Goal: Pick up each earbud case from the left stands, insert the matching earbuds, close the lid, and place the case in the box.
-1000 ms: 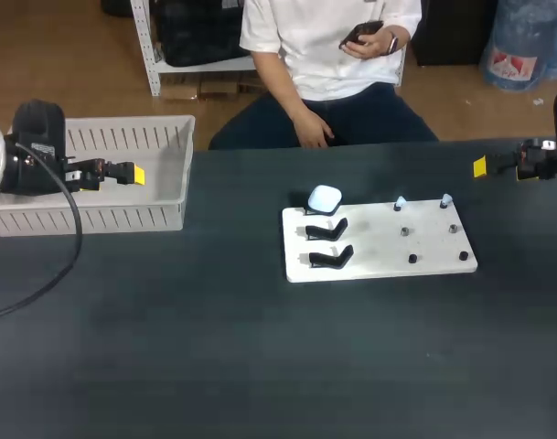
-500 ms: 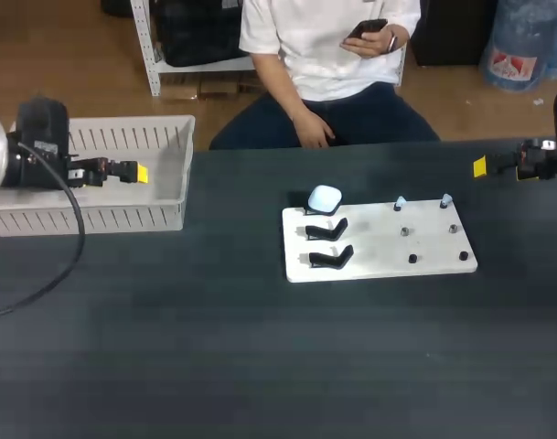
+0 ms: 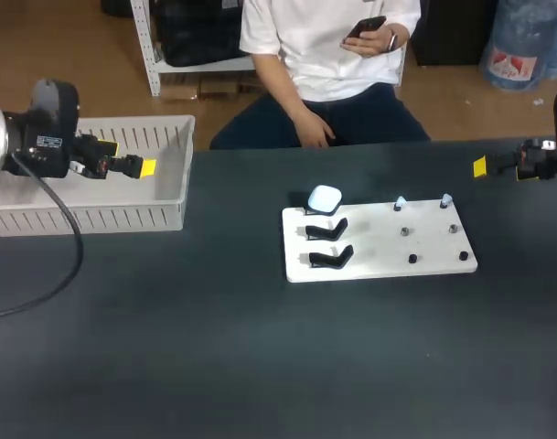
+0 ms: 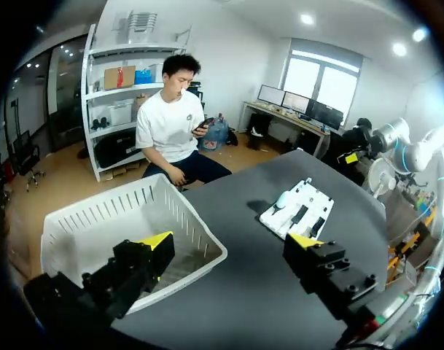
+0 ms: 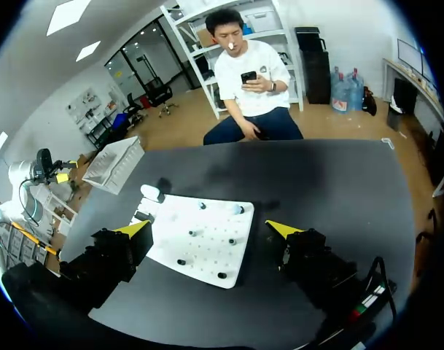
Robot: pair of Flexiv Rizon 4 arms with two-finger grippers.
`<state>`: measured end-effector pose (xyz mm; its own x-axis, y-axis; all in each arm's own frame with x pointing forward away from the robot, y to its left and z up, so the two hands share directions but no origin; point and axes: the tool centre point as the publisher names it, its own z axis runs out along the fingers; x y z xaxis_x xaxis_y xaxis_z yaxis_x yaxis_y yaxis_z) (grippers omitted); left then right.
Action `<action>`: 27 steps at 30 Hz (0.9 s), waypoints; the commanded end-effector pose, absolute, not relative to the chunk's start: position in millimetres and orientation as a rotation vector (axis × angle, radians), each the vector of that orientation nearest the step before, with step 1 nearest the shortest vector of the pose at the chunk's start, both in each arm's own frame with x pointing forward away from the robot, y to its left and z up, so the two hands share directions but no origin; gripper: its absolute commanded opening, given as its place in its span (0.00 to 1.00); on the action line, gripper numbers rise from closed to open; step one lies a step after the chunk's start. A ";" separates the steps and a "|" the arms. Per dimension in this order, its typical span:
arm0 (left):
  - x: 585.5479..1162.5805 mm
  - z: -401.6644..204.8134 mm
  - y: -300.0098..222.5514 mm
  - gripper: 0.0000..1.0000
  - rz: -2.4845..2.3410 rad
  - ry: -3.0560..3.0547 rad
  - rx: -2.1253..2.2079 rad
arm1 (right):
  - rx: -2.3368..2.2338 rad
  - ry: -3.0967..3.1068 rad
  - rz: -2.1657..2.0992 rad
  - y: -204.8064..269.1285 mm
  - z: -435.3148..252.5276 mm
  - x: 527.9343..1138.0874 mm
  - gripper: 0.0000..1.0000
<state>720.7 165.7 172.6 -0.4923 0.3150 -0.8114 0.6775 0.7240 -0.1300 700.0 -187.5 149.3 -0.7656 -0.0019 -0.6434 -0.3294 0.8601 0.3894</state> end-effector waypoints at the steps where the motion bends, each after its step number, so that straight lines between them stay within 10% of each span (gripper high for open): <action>1: 719.0 172.0 169.7 1.00 -0.816 1.629 1.187 | -0.237 2.372 0.646 -187.0 149.8 700.1 1.00; 27: 710.3 170.4 158.6 1.00 -0.737 1.569 1.401 | -0.237 2.372 0.646 -187.0 149.8 700.1 1.00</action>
<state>708.6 157.6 172.8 0.0146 0.4746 -0.8801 0.9742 0.1917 0.1195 700.0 -187.5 149.3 -0.7656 -0.0019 -0.6434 -0.3294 0.8601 0.3894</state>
